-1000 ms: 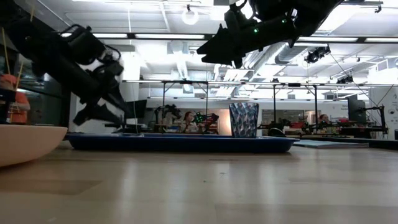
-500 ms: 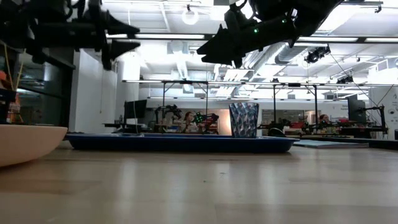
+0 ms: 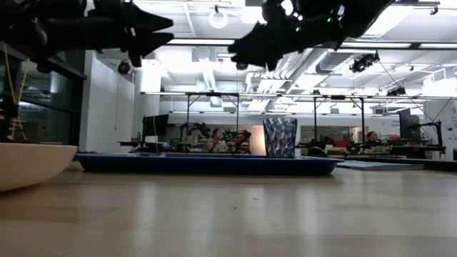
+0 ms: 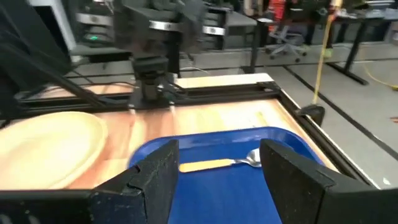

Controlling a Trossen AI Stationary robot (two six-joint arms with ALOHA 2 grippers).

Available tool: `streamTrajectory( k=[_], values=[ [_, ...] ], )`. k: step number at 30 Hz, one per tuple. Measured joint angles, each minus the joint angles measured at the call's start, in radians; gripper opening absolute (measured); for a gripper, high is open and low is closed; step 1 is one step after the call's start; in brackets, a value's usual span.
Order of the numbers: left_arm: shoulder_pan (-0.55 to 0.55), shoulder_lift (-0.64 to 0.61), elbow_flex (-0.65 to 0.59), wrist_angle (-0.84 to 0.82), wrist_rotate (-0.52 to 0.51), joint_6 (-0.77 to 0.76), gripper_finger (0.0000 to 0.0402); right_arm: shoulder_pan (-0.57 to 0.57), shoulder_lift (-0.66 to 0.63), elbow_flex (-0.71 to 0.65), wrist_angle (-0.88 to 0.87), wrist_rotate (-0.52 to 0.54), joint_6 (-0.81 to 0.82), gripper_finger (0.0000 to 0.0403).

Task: Pick and place plate/cup/fork/spoon on tray
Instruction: Put the blue fork to the right of the orange spoon on the blue serving tray

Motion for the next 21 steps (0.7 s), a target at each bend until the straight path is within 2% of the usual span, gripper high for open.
streamTrajectory(
  k=[4,9,13,17,21],
  values=[
    [0.027,0.024,0.068,-0.038,0.058,0.0,0.0177,0.0,-0.097,0.0,-0.143,-0.001,-0.007,0.0216],
    [0.047,0.048,0.142,-0.105,0.158,0.001,0.0177,0.035,-0.247,-0.001,-0.417,0.021,0.001,0.0216],
    [0.047,0.05,0.154,-0.112,0.151,0.014,0.0177,0.111,-0.357,-0.001,-0.646,0.132,0.032,0.0216],
    [0.047,0.042,0.154,-0.112,0.151,0.015,0.0177,0.191,-0.46,-0.002,-0.885,0.263,0.158,0.0216],
    [0.047,0.043,0.154,-0.121,0.151,0.015,0.0177,0.265,-0.529,-0.002,-1.114,0.337,0.394,0.0216]
  ],
)
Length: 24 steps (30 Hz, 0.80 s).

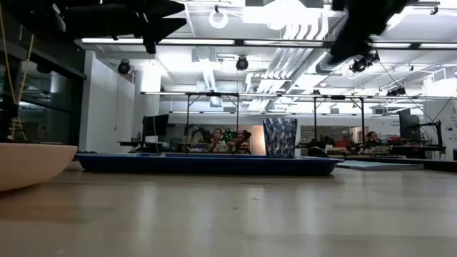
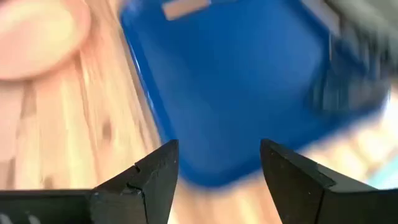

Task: Pick and place plate/cup/fork/spoon on tray
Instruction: Put the blue fork to the right of the orange spoon on the blue serving tray

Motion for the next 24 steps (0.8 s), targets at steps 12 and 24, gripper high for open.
streamTrajectory(
  k=[12,24],
  values=[
    [0.0,0.0,0.0,-0.015,0.001,0.0,0.0177,0.247,0.025,0.0,-0.518,-0.033,0.679,0.0216],
    [0.0,-0.001,0.0,-0.034,0.003,0.0,0.0177,0.547,0.204,0.0,-0.542,-0.076,1.155,0.0216]
  ],
)
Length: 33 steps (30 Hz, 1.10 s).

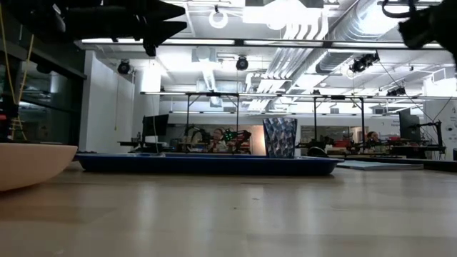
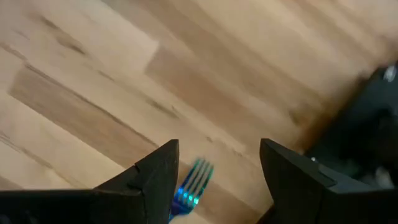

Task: Pick and place plate/cup/fork/spoon on tray
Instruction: Put the blue fork to the right of the orange spoon on the blue serving tray

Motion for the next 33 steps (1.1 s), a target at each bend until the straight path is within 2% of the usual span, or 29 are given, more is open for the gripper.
streamTrajectory(
  k=[8,12,16,23,27,33],
  values=[
    [0.0,0.0,0.0,-0.008,0.0,-0.063,0.0177,0.212,0.177,0.0,0.13,-0.141,0.366,0.0216],
    [-0.016,0.0,0.0,-0.057,0.005,-0.133,0.0177,0.321,0.275,0.0,0.267,-0.169,0.549,0.0216],
    [-0.053,0.0,0.0,-0.073,0.008,-0.149,0.0177,0.399,0.37,0.0,0.377,-0.197,0.658,0.0216],
    [-0.104,0.0,0.0,-0.07,0.001,-0.149,0.0177,0.43,0.474,0.001,0.422,-0.196,0.718,0.0216],
    [-0.106,0.0,0.0,-0.069,0.0,-0.149,0.0177,0.417,0.486,0.0,0.407,-0.139,0.692,0.0216],
    [-0.106,0.0,0.0,-0.072,0.0,-0.149,0.0177,0.369,0.485,0.0,0.28,-0.17,0.68,0.0207]
  ],
)
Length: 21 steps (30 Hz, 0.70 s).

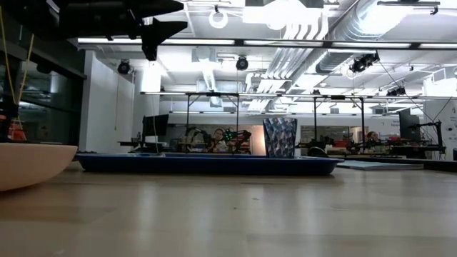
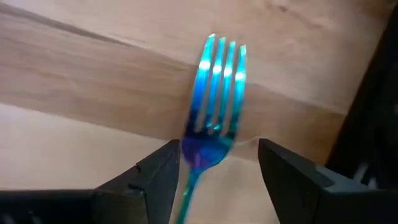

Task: Pick and place plate/cup/fork/spoon on tray
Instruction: Put the blue fork to the right of the orange spoon on the blue serving tray

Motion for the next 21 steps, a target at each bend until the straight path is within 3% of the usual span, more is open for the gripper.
streamTrajectory(
  k=[21],
  values=[
    [0.001,0.0,0.0,-0.023,-0.001,0.001,0.0177,-0.036,0.0,0.001,-0.002,0.026,-0.012,0.0109]
  ],
)
